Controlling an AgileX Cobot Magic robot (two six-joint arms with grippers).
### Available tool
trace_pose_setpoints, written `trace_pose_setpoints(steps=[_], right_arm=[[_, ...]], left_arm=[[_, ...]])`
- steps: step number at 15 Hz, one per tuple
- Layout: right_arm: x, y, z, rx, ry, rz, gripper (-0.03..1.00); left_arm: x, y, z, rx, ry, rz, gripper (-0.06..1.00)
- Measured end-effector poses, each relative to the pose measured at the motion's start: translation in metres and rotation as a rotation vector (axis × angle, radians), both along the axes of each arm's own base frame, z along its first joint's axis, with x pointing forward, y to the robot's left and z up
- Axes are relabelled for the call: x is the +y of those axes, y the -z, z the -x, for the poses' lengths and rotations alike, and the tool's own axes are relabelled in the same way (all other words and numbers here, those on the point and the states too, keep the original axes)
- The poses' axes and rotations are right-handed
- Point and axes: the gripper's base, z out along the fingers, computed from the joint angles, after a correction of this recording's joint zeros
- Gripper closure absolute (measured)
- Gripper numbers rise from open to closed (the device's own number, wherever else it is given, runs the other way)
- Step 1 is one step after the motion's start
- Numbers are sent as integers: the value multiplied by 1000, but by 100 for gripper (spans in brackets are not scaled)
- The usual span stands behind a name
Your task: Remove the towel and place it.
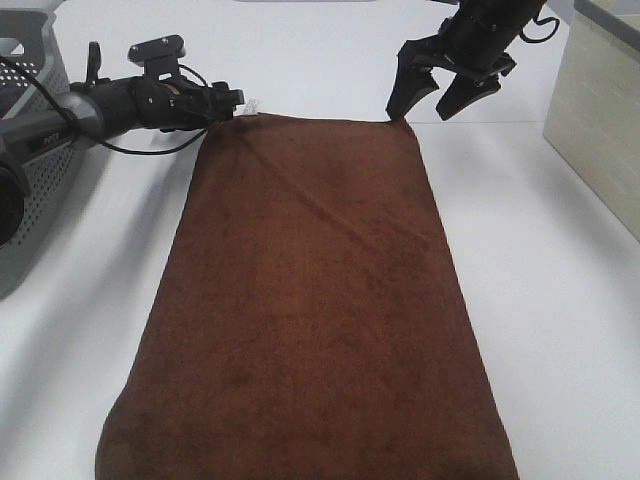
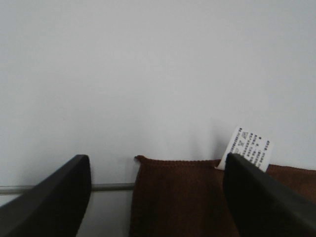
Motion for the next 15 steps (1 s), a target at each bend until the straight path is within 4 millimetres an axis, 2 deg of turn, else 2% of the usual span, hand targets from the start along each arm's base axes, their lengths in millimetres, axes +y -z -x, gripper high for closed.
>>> trace_pose_setpoints(steps=[1, 2, 3, 4, 5, 7, 9, 11, 12, 14, 15], right_arm=[[0, 0, 0, 0, 0, 0, 15], [0, -6, 1, -12, 1, -1, 15], [0, -6, 1, -12, 1, -1, 15], [-1, -13, 3, -24, 4, -4, 15], [-2, -36, 8, -54, 32, -18, 15], [-4, -57, 14, -83, 62, -19, 15], [-10, -88, 24, -136, 111, 2, 15], [-25, -121, 35, -185, 185, -10, 15], [-41, -139, 40, -212, 240, -24, 15], [-79, -171, 52, -269, 359, -36, 15], [-86, -177, 56, -282, 378, -30, 15]], left_arm=[[0, 0, 0, 0, 0, 0, 26], [-1, -28, 0, -15, 16, -16, 26], [-1, -28, 0, -15, 16, -16, 26], [-1, -47, 0, -31, 35, -53, 26], [1, -91, 7, -15, 75, -141, 26], [6, -129, 22, 89, 107, -248, 26], [12, -171, 44, 219, 122, -298, 26], [21, -211, 69, 310, 119, -338, 26], [31, -231, 80, 338, 101, -349, 26], [69, -261, 98, 398, 35, -342, 26], [78, -267, 101, 401, 20, -336, 26]])
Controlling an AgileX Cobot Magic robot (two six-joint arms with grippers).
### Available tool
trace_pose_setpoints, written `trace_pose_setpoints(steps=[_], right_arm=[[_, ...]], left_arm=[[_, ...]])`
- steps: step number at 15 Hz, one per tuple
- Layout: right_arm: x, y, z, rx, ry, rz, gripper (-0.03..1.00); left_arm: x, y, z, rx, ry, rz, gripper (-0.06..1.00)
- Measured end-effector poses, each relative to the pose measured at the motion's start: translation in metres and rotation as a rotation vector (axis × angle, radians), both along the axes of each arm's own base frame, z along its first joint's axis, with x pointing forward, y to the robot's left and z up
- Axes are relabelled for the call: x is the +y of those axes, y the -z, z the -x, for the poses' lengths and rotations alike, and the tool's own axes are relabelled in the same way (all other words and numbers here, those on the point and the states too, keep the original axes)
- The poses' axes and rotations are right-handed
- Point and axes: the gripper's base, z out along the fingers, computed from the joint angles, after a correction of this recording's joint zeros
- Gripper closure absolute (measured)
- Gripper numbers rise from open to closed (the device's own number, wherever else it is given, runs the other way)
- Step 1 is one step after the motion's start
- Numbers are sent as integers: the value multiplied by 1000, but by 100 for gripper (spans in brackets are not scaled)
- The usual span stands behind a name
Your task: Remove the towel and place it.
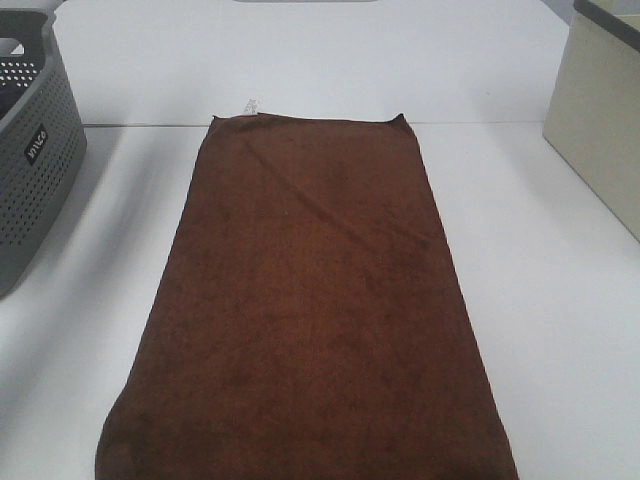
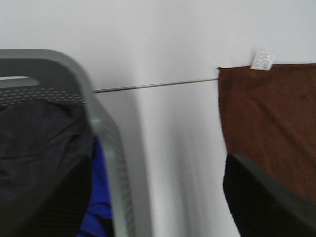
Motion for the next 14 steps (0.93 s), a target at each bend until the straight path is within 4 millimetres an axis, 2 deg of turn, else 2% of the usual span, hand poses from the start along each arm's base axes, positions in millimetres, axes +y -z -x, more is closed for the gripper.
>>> trace_pose_setpoints(steps=[1, 2, 4, 5, 6, 7, 9, 10, 11, 12, 14], right_arm=[[-13, -18, 16, -29, 59, 23, 15], [-17, -28, 30, -40, 89, 55, 15], [-21, -31, 68, 5, 115, 85, 15], [-21, -32, 78, 14, 117, 90, 15], [-22, -34, 104, 25, 121, 99, 15], [-23, -33, 133, 40, 125, 98, 15], [-25, -27, 189, 58, 147, 106, 15], [-27, -26, 216, 42, 161, 116, 15], [-29, -15, 258, 25, 177, 136, 15], [-30, -11, 271, 19, 181, 140, 15], [-31, 3, 321, -36, 189, 141, 15]], left_arm=[[28, -22, 11, -30, -46, 19, 26], [37, -37, 20, -54, -57, 42, 26], [38, -58, 45, -56, -55, 64, 26], [38, -61, 54, -45, -53, 62, 26], [39, -60, 78, 9, -54, 47, 26], [39, -61, 89, 27, -55, 42, 26], [39, -68, 137, 25, -57, 39, 26], [39, -67, 177, -15, -59, 43, 26], [38, -70, 209, -52, -67, 50, 26], [38, -68, 224, -64, -69, 52, 26], [38, -54, 277, -62, -73, 49, 26]])
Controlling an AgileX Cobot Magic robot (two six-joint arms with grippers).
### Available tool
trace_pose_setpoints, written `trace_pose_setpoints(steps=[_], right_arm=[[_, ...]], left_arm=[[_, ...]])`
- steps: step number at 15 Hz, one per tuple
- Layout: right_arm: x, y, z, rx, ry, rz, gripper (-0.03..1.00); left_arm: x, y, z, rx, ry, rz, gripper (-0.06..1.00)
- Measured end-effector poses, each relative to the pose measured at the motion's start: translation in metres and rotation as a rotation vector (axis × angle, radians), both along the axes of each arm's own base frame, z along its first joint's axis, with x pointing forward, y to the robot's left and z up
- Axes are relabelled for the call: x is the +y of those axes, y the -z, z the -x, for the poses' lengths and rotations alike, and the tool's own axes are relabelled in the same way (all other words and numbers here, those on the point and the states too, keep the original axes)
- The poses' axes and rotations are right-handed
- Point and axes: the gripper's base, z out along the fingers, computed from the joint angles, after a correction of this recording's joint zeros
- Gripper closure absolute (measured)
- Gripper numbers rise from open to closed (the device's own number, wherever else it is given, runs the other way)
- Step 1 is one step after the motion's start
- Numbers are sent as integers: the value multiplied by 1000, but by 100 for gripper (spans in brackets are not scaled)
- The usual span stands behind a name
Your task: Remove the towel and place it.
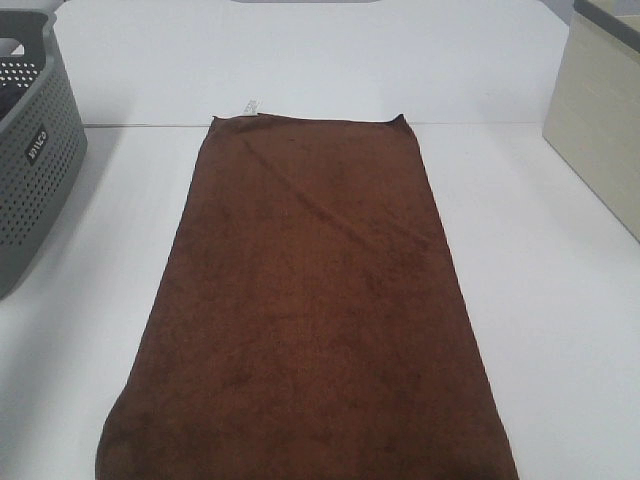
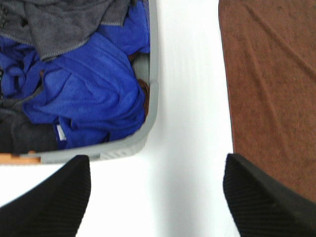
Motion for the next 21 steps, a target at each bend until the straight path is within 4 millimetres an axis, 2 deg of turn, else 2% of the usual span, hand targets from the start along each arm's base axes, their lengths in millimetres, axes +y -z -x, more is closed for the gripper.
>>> trace_pose_setpoints(steps=[2, 5, 7, 10, 12, 14, 15, 21], right_arm=[[0, 14, 46, -88, -2, 0, 15], [-1, 42, 93, -193, -8, 11, 15], [-1, 62, 112, -239, -8, 12, 15], [-2, 86, 133, -315, -12, 19, 15], [-2, 102, 138, -337, -31, 38, 15], [-2, 115, 131, -307, -52, 59, 16], [-2, 117, 123, -370, -56, 73, 17], [-3, 118, 121, -381, -53, 83, 19]], left_arm=[[1, 16, 56, -25, 10, -25, 26], [1, 41, 128, -125, 23, -55, 26], [0, 59, 171, -232, 19, -59, 26], [0, 85, 214, -378, 15, -62, 26], [0, 100, 230, -419, 13, -62, 26], [-1, 114, 226, -370, 28, -67, 26], [-1, 115, 225, -373, 32, -69, 26], [-2, 115, 225, -375, 27, -44, 26]])
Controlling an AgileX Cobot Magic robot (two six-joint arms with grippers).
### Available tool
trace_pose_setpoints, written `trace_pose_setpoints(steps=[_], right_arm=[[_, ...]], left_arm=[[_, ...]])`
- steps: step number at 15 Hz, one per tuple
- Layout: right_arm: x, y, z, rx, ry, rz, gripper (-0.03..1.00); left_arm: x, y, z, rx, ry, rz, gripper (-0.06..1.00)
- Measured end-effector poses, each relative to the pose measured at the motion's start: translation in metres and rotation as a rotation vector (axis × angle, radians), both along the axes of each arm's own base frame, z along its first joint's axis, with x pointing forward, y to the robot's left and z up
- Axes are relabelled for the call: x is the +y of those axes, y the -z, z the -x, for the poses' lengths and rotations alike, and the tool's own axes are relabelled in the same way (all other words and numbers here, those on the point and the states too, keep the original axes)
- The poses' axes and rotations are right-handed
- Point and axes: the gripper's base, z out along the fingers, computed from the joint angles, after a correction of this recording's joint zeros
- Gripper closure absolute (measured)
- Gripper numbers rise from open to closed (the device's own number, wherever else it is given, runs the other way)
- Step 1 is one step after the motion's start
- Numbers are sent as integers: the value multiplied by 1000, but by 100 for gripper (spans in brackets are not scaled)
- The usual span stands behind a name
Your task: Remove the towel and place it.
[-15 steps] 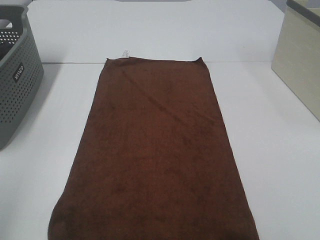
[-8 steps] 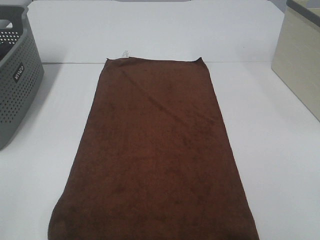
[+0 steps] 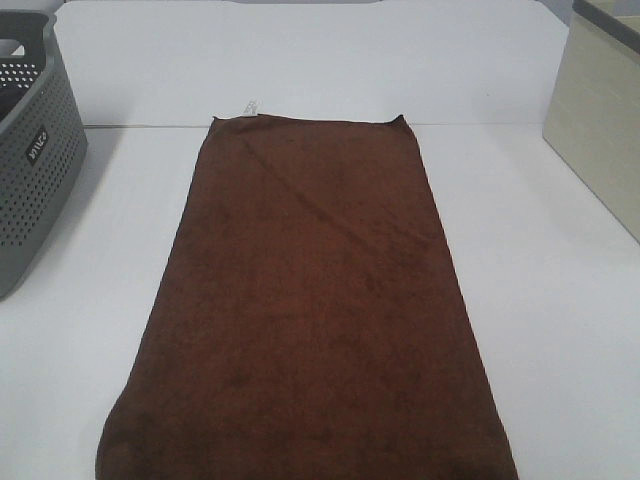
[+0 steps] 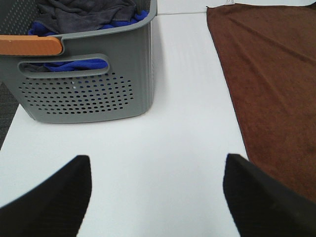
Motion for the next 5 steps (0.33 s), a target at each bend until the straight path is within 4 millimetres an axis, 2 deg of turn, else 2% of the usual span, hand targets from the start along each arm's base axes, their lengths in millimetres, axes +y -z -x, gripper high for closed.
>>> trace_pose_setpoints(steps=[5], right_arm=[[0, 0, 0, -1, 0, 0, 19]], left_arm=[[0, 0, 0, -3, -1, 2, 26]])
